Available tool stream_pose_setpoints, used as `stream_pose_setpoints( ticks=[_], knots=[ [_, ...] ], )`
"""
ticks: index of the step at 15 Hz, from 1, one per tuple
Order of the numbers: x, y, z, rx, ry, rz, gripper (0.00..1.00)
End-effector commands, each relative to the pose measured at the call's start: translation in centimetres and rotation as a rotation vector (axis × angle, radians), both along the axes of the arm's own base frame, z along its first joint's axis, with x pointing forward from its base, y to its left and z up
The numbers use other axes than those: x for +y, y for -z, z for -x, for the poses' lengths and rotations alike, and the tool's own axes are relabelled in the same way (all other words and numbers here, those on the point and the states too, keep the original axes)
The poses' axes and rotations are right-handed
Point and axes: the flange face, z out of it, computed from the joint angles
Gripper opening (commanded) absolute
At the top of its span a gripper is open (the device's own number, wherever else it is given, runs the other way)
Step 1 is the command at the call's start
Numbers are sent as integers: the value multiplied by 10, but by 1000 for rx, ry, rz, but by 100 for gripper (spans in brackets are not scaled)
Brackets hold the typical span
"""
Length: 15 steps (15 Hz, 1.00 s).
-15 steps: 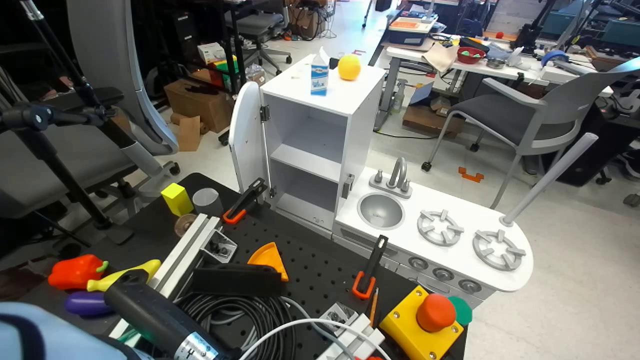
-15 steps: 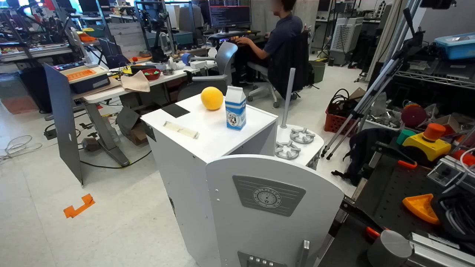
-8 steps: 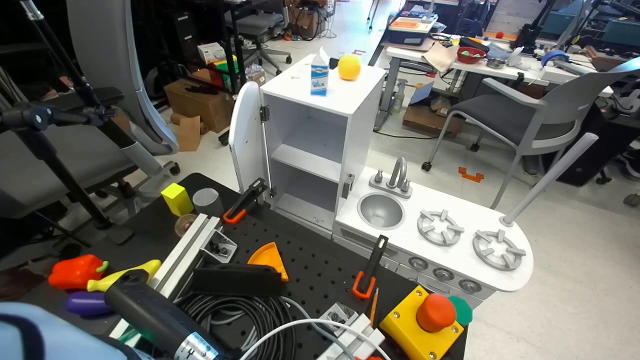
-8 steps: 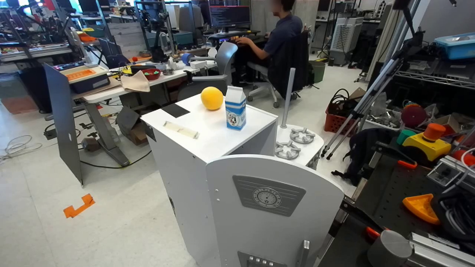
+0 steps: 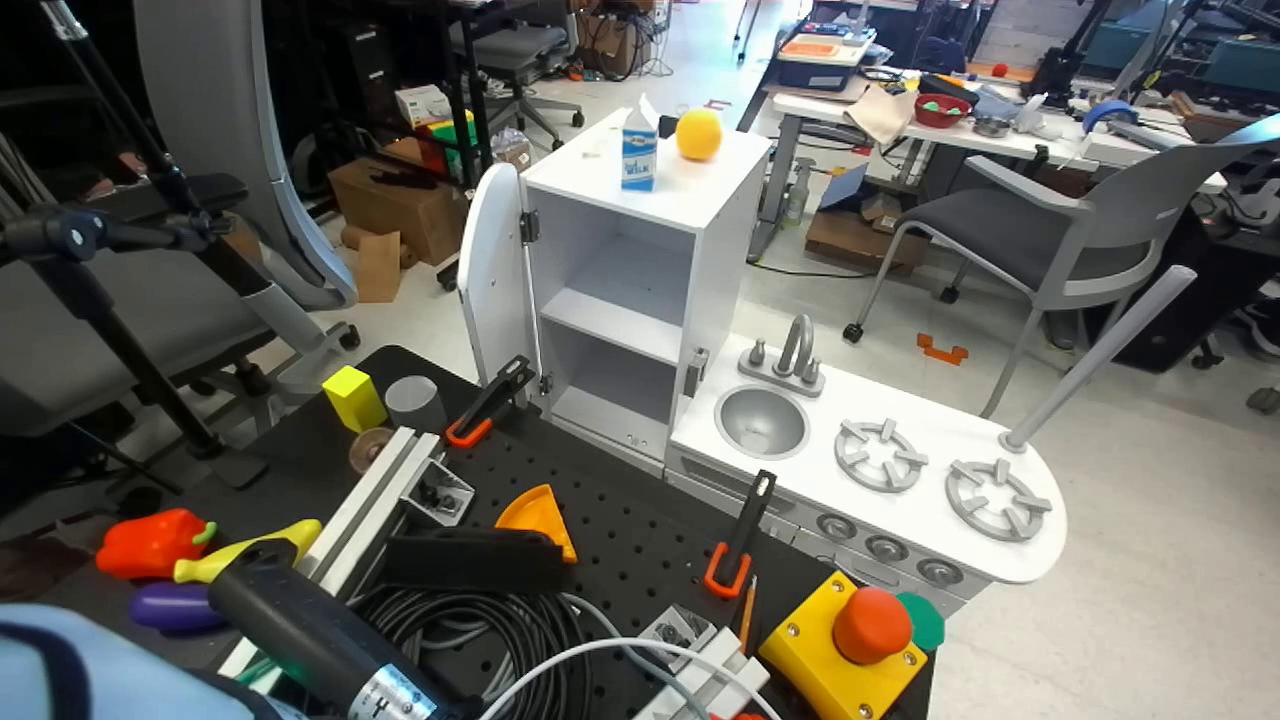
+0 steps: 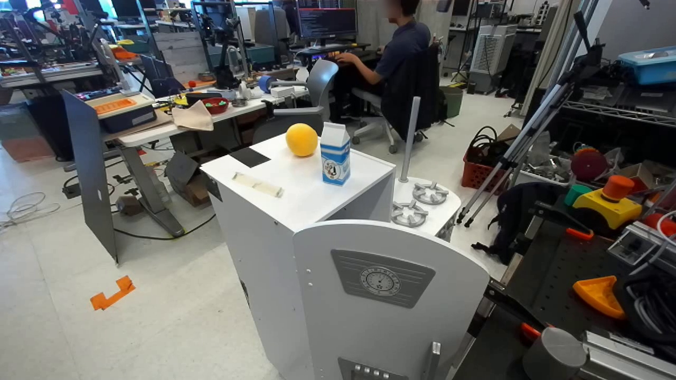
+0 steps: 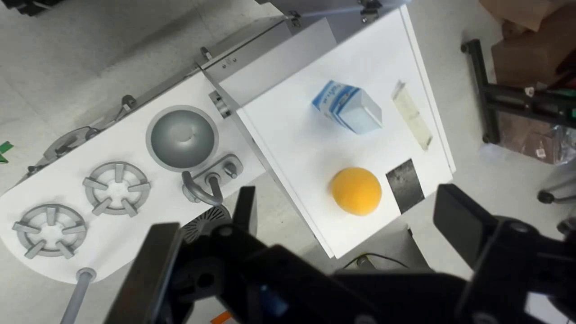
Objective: Move the yellow ball
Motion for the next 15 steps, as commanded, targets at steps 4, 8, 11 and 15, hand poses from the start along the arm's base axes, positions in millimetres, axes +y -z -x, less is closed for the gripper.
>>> stream_pose_setpoints(
  ticks=[4,8,11,15],
  knots=[
    [36,40,-112,-36,130,-36,100],
    [50,77,-159,-30,202,-23,100],
    [55,104,-184,-10,247,-9,100],
    [62,149,-205,42,306,30,100]
  ],
)
